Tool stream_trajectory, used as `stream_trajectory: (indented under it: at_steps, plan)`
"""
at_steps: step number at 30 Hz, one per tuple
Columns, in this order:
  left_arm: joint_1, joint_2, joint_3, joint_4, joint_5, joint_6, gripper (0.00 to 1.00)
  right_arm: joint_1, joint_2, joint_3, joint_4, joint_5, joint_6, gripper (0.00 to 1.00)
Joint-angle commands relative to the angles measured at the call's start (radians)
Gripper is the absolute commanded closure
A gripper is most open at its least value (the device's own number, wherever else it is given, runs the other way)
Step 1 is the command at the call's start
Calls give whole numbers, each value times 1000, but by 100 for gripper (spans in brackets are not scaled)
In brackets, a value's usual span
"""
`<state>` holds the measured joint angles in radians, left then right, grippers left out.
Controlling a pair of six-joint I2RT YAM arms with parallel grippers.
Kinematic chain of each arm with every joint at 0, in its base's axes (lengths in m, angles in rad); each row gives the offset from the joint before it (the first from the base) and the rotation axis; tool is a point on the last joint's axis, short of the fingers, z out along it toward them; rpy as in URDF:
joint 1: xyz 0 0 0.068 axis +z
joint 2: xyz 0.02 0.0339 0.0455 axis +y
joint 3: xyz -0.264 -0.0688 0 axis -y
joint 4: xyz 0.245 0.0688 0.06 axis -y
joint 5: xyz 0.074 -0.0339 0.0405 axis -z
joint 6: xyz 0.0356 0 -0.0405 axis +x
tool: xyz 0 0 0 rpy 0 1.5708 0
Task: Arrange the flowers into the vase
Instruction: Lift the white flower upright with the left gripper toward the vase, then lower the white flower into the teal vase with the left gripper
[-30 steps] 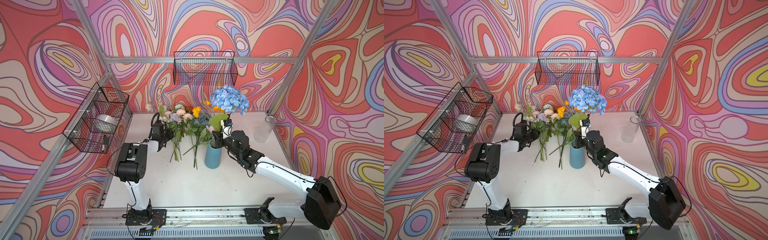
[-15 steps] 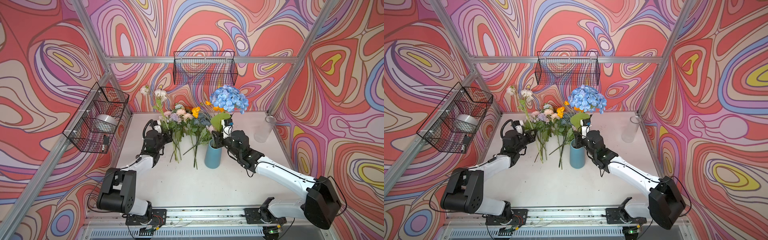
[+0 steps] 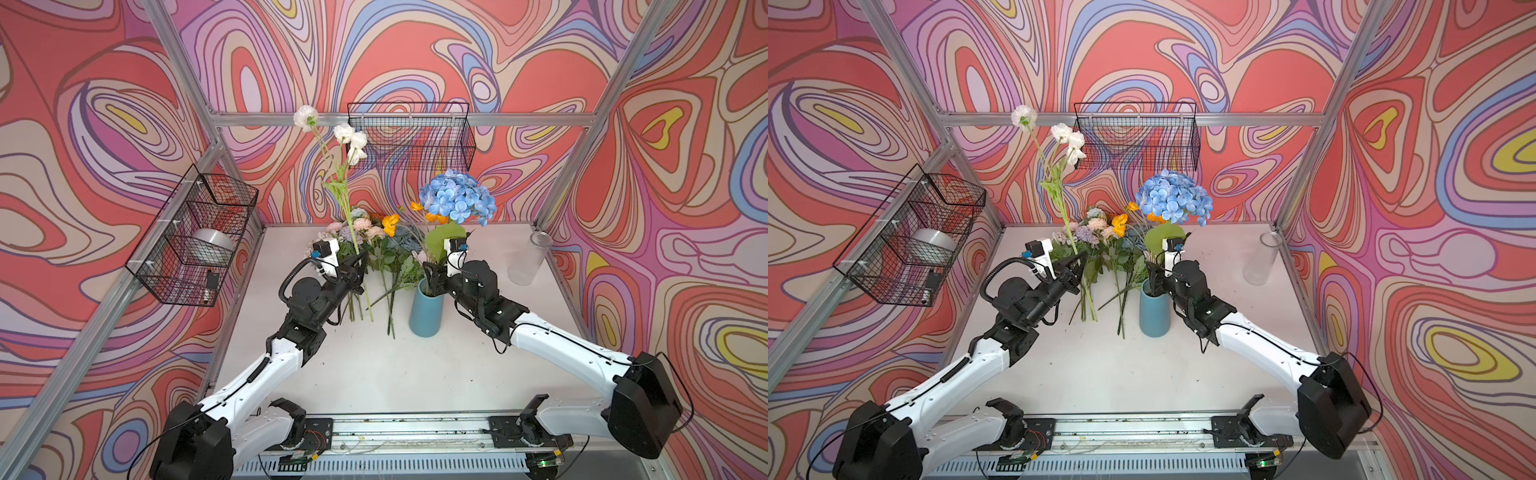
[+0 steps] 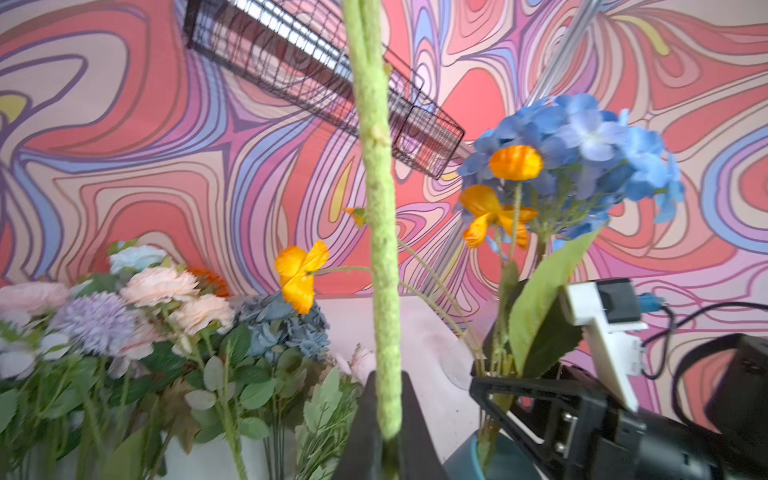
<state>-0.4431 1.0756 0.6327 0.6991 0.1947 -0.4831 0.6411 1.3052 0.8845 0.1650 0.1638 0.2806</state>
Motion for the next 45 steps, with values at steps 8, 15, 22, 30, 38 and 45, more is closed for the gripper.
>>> stream_trajectory:
  at_steps: [8,15,22,30,38,45]
  plan:
    - [-75,137,156,335,65,-17,100,1,-15,22,-4,8,31,53]
    - [-103,306,289,545,117,-109,100,2,-20,5,11,23,41,52]
    - [-147,421,347,647,115,-114,100,2,-41,-31,59,26,77,52]
    - [-191,467,288,641,80,-54,100,2,-52,-47,63,49,65,52]
    - [-251,558,231,651,68,16,100,2,-73,-56,49,39,59,52]
    - [-307,577,174,582,4,97,100,2,-90,-69,59,17,23,52]
